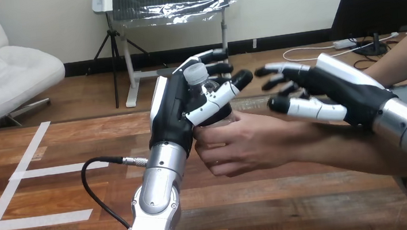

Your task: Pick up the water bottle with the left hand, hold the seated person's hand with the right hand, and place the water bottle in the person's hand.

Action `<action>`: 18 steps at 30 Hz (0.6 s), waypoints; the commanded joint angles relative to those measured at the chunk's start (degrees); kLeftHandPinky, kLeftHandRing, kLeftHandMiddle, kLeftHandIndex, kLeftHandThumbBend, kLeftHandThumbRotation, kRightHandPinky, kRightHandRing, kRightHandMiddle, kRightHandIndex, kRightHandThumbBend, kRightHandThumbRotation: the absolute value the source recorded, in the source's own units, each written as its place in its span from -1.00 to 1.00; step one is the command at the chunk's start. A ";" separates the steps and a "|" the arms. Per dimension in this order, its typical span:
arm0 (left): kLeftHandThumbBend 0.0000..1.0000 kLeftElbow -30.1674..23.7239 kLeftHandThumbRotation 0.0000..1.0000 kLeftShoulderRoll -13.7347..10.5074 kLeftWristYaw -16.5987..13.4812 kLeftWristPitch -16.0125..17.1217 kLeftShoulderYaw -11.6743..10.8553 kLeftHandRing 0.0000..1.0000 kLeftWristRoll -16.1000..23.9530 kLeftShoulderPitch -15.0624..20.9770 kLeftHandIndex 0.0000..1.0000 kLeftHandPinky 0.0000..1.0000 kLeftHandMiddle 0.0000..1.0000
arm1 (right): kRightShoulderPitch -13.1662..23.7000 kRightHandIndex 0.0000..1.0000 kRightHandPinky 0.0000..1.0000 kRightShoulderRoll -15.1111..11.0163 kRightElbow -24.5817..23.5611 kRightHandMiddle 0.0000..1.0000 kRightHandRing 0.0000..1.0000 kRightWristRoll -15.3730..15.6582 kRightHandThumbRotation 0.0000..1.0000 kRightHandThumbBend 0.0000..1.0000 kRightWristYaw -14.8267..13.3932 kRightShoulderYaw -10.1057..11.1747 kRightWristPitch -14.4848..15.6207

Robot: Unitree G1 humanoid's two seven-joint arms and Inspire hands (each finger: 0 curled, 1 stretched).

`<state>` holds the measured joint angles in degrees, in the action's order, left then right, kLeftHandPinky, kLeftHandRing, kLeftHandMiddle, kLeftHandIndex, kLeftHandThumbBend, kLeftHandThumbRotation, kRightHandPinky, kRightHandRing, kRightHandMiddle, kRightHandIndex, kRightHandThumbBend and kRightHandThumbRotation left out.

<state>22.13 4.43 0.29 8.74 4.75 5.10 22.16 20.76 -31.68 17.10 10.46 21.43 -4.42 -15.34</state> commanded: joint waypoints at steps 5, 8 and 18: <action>0.79 -4.16 0.86 -1.02 -0.30 0.21 0.68 0.75 1.33 0.30 0.77 0.79 0.72 | -0.25 0.79 0.32 4.77 -2.36 0.78 0.68 -5.05 1.00 0.93 -4.20 3.88 -2.16; 0.80 -4.60 0.92 -1.00 -0.21 0.13 0.58 0.78 1.17 -0.08 0.80 0.83 0.76 | -0.89 0.80 0.38 5.73 -2.88 0.79 0.72 -5.75 1.00 0.89 -5.18 4.20 -2.44; 0.80 -5.67 0.99 -0.43 -0.92 1.78 -0.22 0.79 0.29 -1.52 0.79 0.84 0.77 | -2.58 0.83 0.61 9.67 -3.14 0.86 0.84 -9.13 1.00 0.92 -7.22 5.30 -4.80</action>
<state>19.35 3.95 -0.06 8.79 4.81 5.75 20.35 17.44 -24.37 15.86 3.47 15.86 -1.28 -18.03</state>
